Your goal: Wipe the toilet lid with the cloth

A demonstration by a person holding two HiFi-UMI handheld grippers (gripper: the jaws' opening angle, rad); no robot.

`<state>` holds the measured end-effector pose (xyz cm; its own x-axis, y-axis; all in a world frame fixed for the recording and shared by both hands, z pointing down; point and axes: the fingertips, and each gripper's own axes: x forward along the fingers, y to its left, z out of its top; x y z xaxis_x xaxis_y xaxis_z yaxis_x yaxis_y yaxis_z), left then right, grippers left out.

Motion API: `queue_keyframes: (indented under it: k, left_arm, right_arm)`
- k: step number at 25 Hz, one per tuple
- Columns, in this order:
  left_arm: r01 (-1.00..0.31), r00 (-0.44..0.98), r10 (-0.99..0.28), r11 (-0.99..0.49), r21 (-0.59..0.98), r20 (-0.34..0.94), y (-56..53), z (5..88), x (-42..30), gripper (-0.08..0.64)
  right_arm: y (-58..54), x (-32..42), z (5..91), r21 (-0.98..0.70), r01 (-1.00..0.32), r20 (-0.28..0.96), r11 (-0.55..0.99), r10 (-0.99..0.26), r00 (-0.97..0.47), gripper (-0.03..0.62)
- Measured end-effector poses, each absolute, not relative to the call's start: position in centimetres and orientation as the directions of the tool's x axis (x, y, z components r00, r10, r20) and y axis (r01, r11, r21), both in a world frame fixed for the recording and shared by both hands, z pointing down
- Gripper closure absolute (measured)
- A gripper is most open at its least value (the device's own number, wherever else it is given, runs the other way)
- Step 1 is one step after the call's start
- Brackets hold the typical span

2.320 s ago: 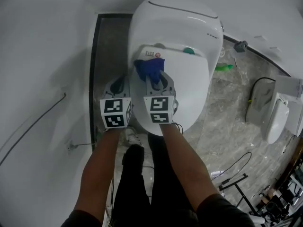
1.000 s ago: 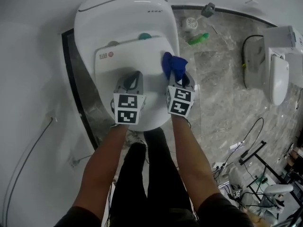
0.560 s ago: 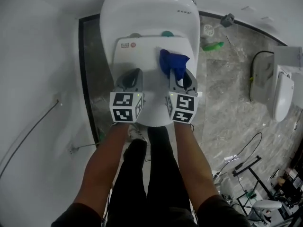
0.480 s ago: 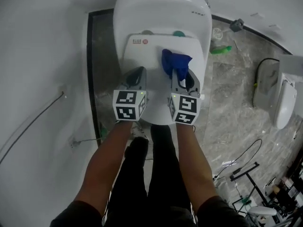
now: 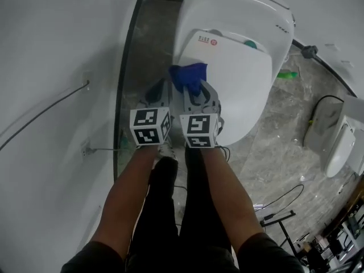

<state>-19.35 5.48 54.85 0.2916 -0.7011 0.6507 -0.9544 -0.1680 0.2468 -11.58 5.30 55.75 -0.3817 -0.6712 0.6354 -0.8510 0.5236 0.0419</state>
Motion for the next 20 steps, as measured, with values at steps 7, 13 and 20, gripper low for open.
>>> queue_keyframes:
  k: [7, 13, 20]
  left_arm:
    - [-0.961, 0.271, -0.682, -0.150, 0.233, 0.679, 7.9, 56.6, -20.5, 0.549]
    - [-0.948, 0.319, -0.666, -0.226, 0.225, 0.674, 7.2, 56.3, -17.7, 0.549]
    - [-0.886, 0.445, -0.601, -0.401, 0.231, 0.664, 8.1, 56.0, -9.8, 0.549]
  right_arm:
    - [7.5, -12.7, 59.1, 0.106, -0.828, 0.742, 0.550, -0.598, -0.302, 0.480]
    - [7.7, -9.4, 58.6, 0.100, -0.885, 0.714, 0.455, -0.652, -0.254, 0.480]
    - [9.8, -1.1, 58.1, 0.022, -0.967, 0.663, 0.253, -0.728, -0.176, 0.480]
